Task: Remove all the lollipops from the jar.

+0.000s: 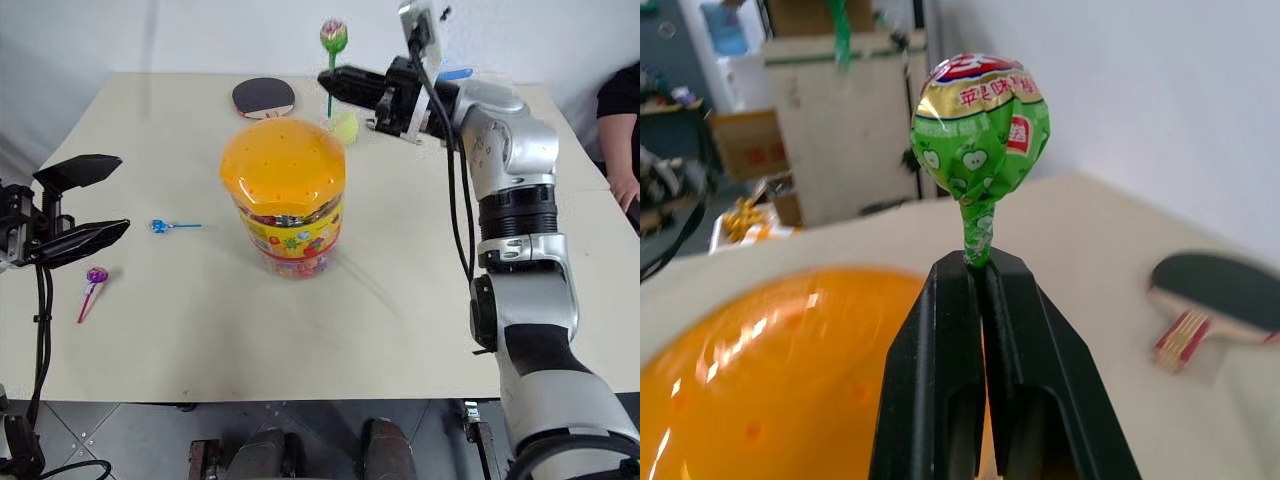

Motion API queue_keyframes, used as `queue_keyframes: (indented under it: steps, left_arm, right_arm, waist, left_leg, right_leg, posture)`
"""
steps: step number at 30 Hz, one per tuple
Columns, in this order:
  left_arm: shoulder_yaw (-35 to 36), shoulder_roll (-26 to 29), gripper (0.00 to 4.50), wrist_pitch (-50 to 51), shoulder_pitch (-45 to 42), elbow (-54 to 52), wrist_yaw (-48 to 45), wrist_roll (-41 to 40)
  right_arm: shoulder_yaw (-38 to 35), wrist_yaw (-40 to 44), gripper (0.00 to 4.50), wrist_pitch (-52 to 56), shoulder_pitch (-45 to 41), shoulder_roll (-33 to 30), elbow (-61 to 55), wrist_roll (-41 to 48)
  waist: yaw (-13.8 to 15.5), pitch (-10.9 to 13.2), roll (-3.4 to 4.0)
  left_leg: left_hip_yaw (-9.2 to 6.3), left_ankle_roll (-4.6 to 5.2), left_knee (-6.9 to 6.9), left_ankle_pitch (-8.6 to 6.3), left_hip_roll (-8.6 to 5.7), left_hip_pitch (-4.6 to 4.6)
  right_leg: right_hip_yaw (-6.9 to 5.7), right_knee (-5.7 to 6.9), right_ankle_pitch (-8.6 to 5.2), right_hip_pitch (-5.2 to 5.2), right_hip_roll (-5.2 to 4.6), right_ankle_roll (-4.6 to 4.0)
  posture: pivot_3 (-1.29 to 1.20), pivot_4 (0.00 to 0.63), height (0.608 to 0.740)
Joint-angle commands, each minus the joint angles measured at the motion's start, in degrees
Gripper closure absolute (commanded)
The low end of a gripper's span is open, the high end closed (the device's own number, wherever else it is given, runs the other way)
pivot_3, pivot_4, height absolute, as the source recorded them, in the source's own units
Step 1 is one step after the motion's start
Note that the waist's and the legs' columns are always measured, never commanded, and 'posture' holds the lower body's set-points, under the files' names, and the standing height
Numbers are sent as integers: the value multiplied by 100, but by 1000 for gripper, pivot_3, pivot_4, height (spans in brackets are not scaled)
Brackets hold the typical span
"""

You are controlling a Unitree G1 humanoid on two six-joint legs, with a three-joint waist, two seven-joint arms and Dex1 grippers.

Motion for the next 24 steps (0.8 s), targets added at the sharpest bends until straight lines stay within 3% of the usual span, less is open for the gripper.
queue_keyframes:
  steps: [1, 7, 16, 24]
  left_arm:
    - [-1, 123, 0, -95, -136, 65, -56, -76]
    - [-152, 124, 0, -99, -341, 278, -154, -79]
    - [-74, 262, 0, -105, -189, 359, -209, -66]
    - [-29, 273, 0, -41, -22, 256, -242, -129]
  right_arm:
    - [-324, -203, 4447, -183, -298, -119, -97, 22]
    - [-537, -1262, 4447, 512, -529, -983, 12, -430]
    - [483, -702, 4447, 2080, 1639, -2968, -1255, -1287]
    - [342, -959, 4447, 2645, 3052, -3354, -1413, -1403]
  waist:
    - [-8, 0, 0]
    - [42, 0, 0]
    - [111, 0, 0]
    - [144, 0, 2]
  left_leg:
    - [0, 0, -1, 0, 0, 0]
    - [-10, 0, -1, 0, -4, -5]
    - [13, 1, -10, -3, -2, -3]
    - [30, 0, 1, -2, 2, -2]
  right_leg:
    - [0, 0, 0, 0, 0, 0]
    - [4, 1, 0, -1, -2, 0]
    - [3, -4, 0, -8, -3, 0]
    - [6, -13, -1, -7, -5, -1]
  posture:
    - [0, 150, 740]
    - [0, 150, 740]
    - [0, 150, 740]
    - [0, 150, 740]
